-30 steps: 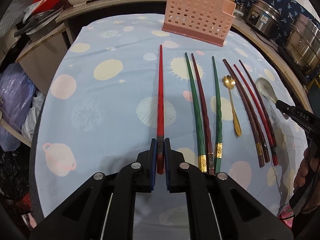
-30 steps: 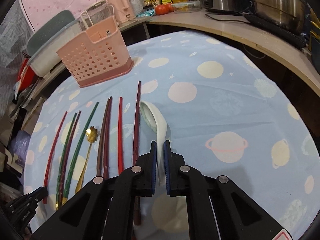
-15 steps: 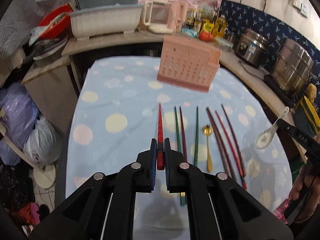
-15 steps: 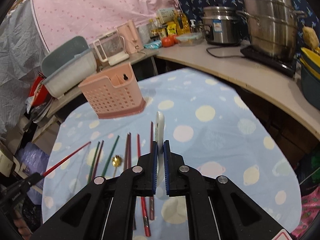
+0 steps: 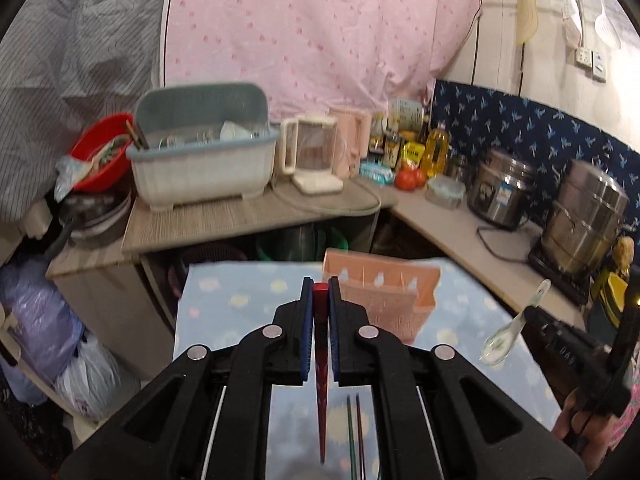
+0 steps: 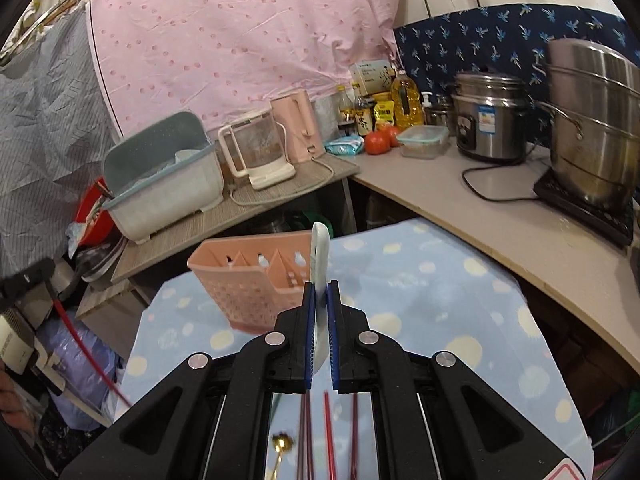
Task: Organize utensils
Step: 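Lift the red chopstick with the left tool while the right tool lifts the white spoon toward the pink holder, then lower both items into the pink holder and open both tools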
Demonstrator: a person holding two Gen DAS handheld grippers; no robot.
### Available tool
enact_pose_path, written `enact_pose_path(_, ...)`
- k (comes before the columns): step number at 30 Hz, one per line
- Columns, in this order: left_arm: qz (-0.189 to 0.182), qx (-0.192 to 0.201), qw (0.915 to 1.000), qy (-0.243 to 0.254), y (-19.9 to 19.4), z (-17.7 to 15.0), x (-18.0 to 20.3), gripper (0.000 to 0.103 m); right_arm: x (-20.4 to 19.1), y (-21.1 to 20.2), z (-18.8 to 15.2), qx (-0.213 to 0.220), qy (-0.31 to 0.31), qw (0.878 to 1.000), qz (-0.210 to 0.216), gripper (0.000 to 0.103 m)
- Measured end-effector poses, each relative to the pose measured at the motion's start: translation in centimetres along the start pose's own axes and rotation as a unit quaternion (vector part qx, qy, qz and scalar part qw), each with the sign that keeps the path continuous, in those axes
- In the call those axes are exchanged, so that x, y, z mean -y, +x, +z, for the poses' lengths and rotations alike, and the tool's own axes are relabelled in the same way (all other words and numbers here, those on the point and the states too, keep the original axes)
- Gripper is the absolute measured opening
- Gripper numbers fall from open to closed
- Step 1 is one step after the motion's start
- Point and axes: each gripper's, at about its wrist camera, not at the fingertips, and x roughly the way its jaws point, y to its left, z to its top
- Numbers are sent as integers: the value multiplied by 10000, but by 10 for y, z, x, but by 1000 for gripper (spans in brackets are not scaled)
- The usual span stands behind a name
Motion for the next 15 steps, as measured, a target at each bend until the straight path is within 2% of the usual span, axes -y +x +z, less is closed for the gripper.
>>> enact_pose_path(9, -121, 959, 9953, -112, 28, 90, 13, 7, -24, 62, 50, 94, -107, 9999, 21, 6)
enact_pose_path(15, -99, 1138, 9931, -284, 73, 106, 12, 7, -33, 105, 56, -88, -186, 9998, 7, 6)
